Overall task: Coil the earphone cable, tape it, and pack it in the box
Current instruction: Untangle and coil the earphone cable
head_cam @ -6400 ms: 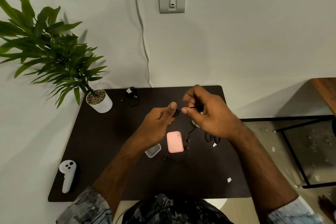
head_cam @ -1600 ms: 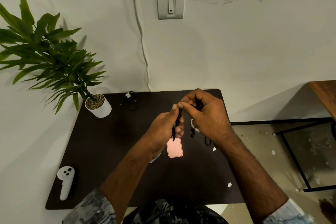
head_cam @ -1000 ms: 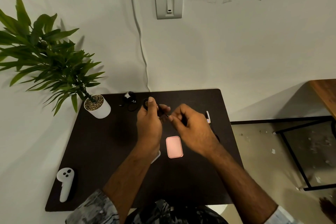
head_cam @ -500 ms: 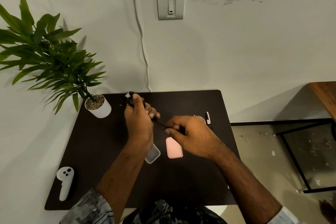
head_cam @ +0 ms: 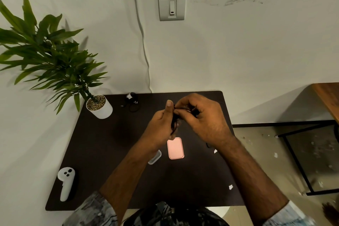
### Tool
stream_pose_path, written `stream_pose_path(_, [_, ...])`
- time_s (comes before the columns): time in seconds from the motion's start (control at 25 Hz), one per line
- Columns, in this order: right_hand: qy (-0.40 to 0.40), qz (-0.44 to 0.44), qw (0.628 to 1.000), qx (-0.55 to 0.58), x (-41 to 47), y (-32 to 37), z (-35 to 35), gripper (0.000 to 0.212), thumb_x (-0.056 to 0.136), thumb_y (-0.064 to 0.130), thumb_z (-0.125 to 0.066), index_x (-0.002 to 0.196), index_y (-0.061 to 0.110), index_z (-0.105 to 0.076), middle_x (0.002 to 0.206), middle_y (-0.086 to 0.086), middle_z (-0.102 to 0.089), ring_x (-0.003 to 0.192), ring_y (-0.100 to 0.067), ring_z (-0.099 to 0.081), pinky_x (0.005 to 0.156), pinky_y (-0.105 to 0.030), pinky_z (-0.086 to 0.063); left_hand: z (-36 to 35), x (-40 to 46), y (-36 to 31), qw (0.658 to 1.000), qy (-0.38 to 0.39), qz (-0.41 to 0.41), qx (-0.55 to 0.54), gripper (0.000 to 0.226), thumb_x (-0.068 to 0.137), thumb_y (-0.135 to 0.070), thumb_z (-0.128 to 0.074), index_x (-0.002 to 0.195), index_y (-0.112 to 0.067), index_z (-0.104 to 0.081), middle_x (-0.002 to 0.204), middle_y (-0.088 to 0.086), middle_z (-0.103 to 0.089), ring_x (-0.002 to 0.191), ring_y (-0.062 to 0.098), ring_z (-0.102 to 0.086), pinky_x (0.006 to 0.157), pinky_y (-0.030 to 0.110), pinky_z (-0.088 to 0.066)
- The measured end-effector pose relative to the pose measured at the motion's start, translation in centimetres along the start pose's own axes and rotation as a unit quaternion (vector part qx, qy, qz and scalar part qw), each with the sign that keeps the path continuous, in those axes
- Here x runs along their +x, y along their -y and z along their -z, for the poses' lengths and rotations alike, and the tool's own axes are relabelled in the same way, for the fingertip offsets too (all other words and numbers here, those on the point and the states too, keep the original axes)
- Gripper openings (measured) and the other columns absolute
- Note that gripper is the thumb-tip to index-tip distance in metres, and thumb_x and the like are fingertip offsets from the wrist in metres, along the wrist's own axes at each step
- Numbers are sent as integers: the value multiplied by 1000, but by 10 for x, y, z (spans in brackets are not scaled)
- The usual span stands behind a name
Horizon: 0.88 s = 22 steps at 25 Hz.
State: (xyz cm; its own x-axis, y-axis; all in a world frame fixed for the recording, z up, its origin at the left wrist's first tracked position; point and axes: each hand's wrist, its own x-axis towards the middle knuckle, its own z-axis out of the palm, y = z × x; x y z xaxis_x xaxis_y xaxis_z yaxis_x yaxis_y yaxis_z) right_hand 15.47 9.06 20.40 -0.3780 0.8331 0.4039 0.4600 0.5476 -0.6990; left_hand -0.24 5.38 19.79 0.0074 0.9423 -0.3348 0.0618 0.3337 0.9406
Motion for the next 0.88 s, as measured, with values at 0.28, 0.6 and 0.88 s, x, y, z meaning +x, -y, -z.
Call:
stream_pose_path(0.28, [-15, -85, 994, 73, -1, -5, 2, 11, 89, 20, -83, 98, 19, -76, 86, 12, -70, 83, -9, -68, 74, -17, -56, -1, -6, -4, 994, 71, 46, -70, 63, 98, -70, -28, 76, -16, -50, 64, -1, -46, 56, 9, -34, 51, 25, -28])
stream_pose_path(0.6, [-83, -223, 960, 146, -7, -1, -26, 7, 93, 17, -78, 98, 22, -75, 84, 11, -73, 79, -3, -70, 72, -20, -60, -10, 0, -4, 979, -90, 38, -181, 38, 104, -44, -51, 82, -14, -59, 69, 2, -54, 63, 13, -51, 61, 30, -46])
stream_pose_path(0.88, [-77, -262, 940, 207, -16, 12, -52, 13, 93, 12, -78, 100, 24, -79, 83, 9, -77, 82, -7, -76, 79, -31, -66, -13, 2, -4, 943, -175, 32, -282, 40, 105, -43, -48, 80, -12, -56, 72, 5, -71, 71, 17, -73, 74, 35, -58])
